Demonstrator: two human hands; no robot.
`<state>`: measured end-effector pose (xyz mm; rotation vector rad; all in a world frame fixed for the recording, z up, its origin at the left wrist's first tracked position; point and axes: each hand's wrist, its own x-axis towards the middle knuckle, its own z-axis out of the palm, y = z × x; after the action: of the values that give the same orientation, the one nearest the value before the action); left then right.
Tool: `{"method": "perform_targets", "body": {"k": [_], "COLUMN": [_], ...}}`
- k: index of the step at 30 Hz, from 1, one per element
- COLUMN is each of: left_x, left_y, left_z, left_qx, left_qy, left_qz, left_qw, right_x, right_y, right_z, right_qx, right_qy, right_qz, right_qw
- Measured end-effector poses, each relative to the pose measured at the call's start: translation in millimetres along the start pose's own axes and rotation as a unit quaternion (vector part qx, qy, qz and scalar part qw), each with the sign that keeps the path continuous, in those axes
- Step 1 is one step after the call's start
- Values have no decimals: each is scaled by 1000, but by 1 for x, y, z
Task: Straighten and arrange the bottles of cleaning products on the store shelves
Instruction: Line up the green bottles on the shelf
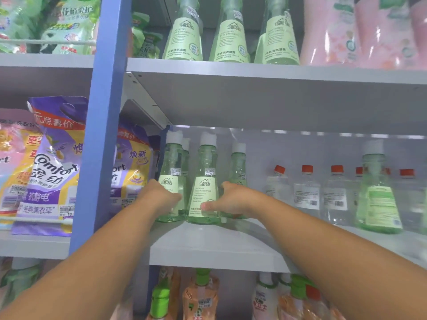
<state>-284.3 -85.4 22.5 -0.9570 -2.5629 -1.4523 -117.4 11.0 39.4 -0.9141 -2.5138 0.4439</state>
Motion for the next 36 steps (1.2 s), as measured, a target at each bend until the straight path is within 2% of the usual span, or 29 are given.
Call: {"method": "perform_targets", "body": {"k": [4,6,8,10,12,14,16,18,19,21,24,26,27,31,36], "left_x": [-10,-23,-36,-49,-64,-82,-103,-129,-142,-162,-177,-174,-171,-153,-147], "left_y": [13,26,41,56,74,98,132,174,195,233,278,305,315,333,315], "left_z": [-3,5,17,35,54,74,99,131,148,185,227,255,266,295,276], "left_qx": [8,17,19,11,7,-8,-48,-99,-120,-124,-87,-66,-52,-27,-66], "left_qy": [145,160,163,137,115,136,116,17,-46,-147,-203,-210,-208,-168,-187], "left_qz": [108,151,154,145,145,186,233,232,225,222,228,227,222,201,196], "left_qw": [984,975,974,980,983,973,964,968,966,956,948,949,951,965,960], "right_x": [-35,-53,-69,-79,-81,-83,-88,-100,-108,-122,-133,-137,-137,-139,-140], "right_y": [61,115,175,231,272,295,311,324,330,348,369,381,386,394,385], "right_z": [-57,-99,-140,-170,-184,-192,-203,-218,-224,-236,-242,-244,-244,-243,-237], "right_qx": [40,41,33,25,23,32,18,-10,-18,-19,26,53,53,53,109], "right_qy": [116,215,325,350,285,245,324,436,465,451,331,262,252,250,211], "right_qz": [-24,-1,64,138,207,219,163,123,118,144,203,202,192,150,106], "right_qw": [992,976,943,926,935,944,932,892,877,881,921,942,947,955,966]}}
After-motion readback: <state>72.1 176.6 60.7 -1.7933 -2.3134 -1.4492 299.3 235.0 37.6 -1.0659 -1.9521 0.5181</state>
